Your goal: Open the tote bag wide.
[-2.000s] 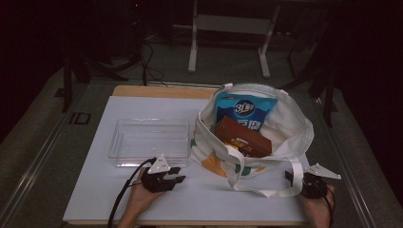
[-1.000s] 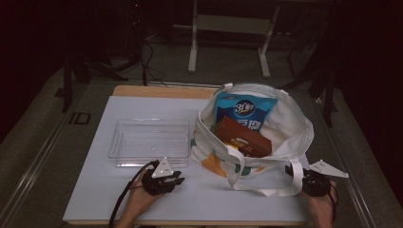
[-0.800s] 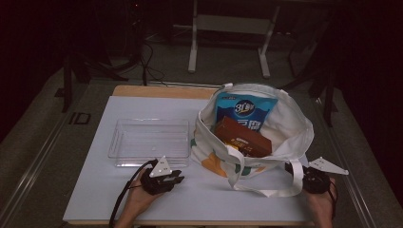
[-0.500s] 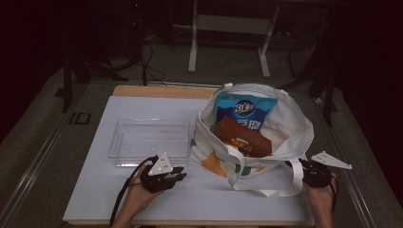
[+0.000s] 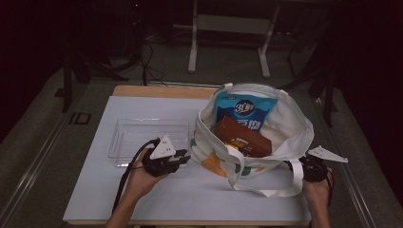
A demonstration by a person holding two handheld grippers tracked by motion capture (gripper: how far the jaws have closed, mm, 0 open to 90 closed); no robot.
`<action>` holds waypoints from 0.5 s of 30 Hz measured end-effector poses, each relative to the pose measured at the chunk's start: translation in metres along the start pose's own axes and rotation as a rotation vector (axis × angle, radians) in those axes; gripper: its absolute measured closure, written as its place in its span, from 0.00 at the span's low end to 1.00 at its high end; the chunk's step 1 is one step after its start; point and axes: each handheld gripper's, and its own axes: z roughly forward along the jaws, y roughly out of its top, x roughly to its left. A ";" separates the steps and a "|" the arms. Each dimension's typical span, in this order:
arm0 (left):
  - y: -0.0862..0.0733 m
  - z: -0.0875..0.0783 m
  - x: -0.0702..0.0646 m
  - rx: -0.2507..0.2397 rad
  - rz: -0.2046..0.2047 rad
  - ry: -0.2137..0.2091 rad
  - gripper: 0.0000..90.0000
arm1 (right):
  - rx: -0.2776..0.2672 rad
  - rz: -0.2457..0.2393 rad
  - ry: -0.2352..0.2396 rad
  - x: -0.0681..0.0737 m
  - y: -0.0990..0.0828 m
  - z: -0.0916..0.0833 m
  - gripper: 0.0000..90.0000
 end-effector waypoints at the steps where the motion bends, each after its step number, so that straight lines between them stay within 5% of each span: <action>1: 0.003 0.001 0.003 -0.001 0.002 0.006 0.81 | 0.001 0.000 0.002 0.000 0.000 0.001 0.66; 15: 0.042 0.018 0.027 -0.009 0.039 0.084 0.84 | -0.026 0.006 0.031 0.001 0.005 -0.001 0.66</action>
